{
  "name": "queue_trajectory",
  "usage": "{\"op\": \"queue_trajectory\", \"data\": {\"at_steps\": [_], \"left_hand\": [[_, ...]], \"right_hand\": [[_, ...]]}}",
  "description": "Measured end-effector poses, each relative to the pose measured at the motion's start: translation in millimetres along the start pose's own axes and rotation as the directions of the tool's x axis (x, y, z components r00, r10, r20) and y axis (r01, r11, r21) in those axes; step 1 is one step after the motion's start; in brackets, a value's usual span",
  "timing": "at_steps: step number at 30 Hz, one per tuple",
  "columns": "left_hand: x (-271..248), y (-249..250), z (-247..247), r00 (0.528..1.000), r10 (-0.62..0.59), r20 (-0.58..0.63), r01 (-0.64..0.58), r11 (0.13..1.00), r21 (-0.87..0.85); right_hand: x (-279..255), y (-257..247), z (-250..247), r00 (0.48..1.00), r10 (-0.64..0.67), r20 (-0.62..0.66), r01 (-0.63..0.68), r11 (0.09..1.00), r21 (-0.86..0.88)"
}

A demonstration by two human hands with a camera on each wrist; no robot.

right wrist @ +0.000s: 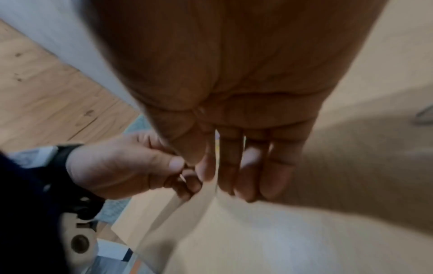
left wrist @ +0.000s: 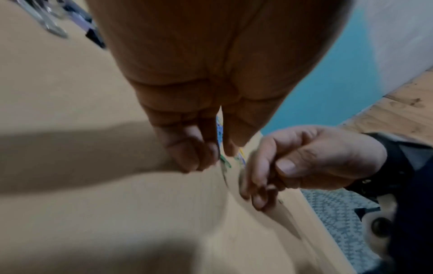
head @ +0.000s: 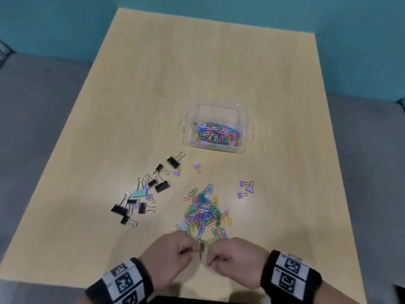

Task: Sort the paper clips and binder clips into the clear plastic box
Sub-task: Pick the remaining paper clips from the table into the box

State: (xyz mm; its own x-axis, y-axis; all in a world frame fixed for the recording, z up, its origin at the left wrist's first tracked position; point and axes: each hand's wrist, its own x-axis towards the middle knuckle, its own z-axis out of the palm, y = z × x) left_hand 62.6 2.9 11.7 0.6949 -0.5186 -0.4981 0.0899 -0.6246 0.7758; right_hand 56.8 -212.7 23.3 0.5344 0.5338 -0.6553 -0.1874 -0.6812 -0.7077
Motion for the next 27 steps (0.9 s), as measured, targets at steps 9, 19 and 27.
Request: {"op": "queue_trajectory", "data": {"at_steps": [9,19,27], "left_hand": [[4.9,-2.1,-13.6,0.929,-0.058,-0.364,0.138,0.971,0.196],[52.3,6.7,-15.1,0.959,-0.009,-0.283,0.139,0.886,0.442],[72.6,7.0,-16.0,0.956,0.048,-0.288,0.107,0.86,0.498]], "right_hand": [[-6.5,18.3,-8.7,0.832,0.072,-0.55,-0.075,0.997,0.017],[36.2,3.1,-6.7,0.826,-0.038,-0.562,-0.206,0.908,-0.365],[58.5,-5.6,-18.3,0.832,-0.062,-0.552,-0.257,0.838,-0.482]]}}
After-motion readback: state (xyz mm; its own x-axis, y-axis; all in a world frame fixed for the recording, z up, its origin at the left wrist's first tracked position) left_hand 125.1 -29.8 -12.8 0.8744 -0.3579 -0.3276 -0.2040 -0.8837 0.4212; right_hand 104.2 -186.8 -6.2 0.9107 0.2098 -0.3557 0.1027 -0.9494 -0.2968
